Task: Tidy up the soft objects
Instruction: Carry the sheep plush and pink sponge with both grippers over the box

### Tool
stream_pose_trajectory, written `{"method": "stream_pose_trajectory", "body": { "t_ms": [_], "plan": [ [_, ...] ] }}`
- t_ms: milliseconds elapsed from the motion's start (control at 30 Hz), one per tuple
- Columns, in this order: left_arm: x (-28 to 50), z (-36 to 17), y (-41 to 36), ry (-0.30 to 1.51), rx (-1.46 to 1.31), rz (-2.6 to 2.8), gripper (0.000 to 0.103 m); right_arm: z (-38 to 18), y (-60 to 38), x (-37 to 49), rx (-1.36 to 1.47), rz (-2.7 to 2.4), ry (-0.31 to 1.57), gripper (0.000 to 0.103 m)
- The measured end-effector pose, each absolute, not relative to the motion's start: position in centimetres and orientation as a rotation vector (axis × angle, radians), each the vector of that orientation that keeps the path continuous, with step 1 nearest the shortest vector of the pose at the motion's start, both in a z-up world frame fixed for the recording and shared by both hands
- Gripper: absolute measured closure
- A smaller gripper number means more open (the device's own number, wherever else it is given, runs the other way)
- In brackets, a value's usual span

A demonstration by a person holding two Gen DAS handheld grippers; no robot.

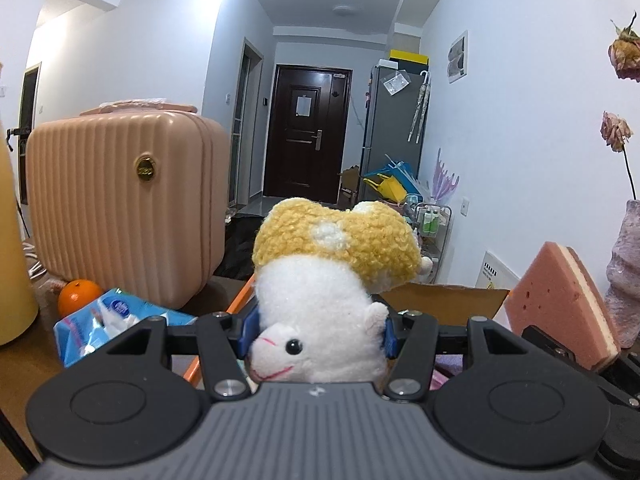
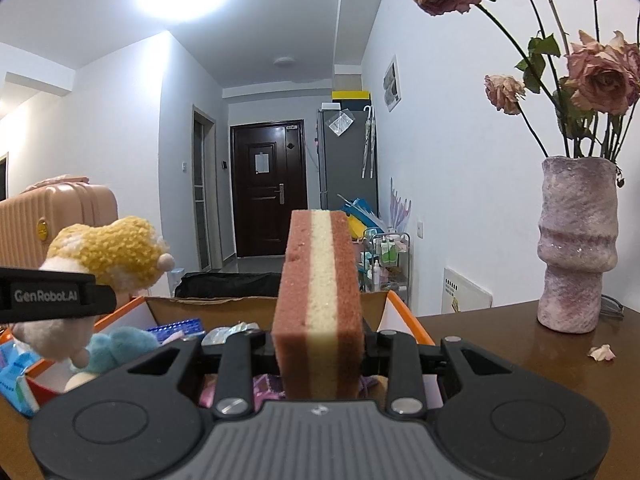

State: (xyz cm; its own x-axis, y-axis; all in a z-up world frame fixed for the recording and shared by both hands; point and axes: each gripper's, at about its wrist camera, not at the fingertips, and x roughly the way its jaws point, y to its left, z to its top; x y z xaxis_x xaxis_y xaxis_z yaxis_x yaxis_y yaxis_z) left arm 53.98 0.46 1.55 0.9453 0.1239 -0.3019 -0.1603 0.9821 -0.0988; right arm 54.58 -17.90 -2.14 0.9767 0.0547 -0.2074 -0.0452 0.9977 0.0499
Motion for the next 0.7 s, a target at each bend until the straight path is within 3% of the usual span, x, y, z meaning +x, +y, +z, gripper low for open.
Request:
{"method": "stream_pose_trajectory", "body": {
  "t_ms": [700],
  "plan": [
    [58.7, 0.2, -0.6, 0.303, -0.044, 0.144, 0.046, -2.7, -16.5, 60.0, 0.003, 0.072, 0.222, 0.073]
  ]
}}
